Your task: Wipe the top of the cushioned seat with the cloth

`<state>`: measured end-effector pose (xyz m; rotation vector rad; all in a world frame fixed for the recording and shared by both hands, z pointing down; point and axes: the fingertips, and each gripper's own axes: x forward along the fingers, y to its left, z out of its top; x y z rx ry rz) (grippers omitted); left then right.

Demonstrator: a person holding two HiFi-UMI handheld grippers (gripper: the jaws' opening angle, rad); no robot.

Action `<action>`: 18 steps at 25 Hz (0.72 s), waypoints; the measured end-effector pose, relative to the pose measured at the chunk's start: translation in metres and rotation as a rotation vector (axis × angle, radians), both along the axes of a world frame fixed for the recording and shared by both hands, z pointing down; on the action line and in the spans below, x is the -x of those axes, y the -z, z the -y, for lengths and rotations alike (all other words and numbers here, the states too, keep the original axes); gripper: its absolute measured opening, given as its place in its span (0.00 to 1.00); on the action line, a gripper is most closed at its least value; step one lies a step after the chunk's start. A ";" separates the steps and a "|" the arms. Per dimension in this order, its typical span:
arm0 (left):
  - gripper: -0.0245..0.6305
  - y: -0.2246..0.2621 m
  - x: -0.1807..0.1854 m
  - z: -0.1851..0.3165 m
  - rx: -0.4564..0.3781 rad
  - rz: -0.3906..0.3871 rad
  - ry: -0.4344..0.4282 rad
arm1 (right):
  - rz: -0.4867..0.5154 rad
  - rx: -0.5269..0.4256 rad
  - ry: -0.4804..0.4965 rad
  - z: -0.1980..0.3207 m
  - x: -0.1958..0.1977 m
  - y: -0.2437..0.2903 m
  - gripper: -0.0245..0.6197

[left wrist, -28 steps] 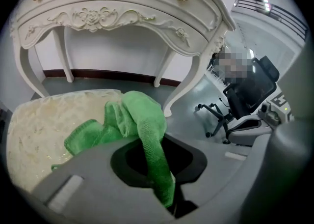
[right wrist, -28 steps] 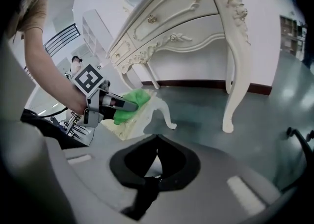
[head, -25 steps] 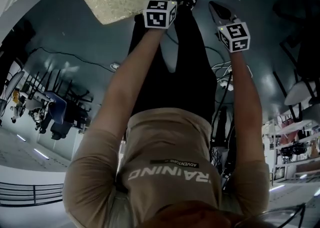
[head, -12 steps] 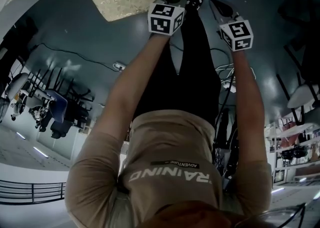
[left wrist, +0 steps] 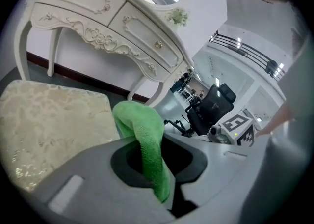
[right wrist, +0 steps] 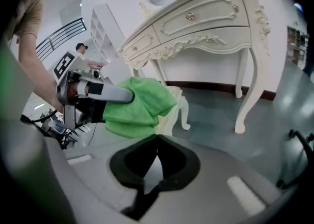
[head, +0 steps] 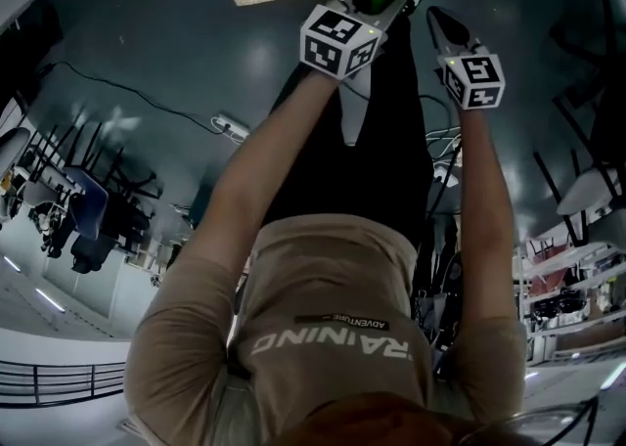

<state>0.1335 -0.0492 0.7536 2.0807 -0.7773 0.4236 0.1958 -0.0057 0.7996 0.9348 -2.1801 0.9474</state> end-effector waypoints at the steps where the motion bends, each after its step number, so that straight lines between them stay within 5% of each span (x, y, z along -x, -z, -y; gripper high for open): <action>1: 0.11 0.004 0.017 -0.008 -0.007 0.002 -0.001 | -0.004 0.005 -0.002 -0.010 0.012 0.002 0.04; 10: 0.11 0.010 0.205 -0.074 -0.046 0.108 0.094 | 0.037 0.004 0.060 -0.079 0.154 0.019 0.04; 18: 0.11 -0.007 0.354 -0.101 -0.057 0.218 0.270 | 0.106 -0.018 0.243 -0.109 0.289 0.038 0.04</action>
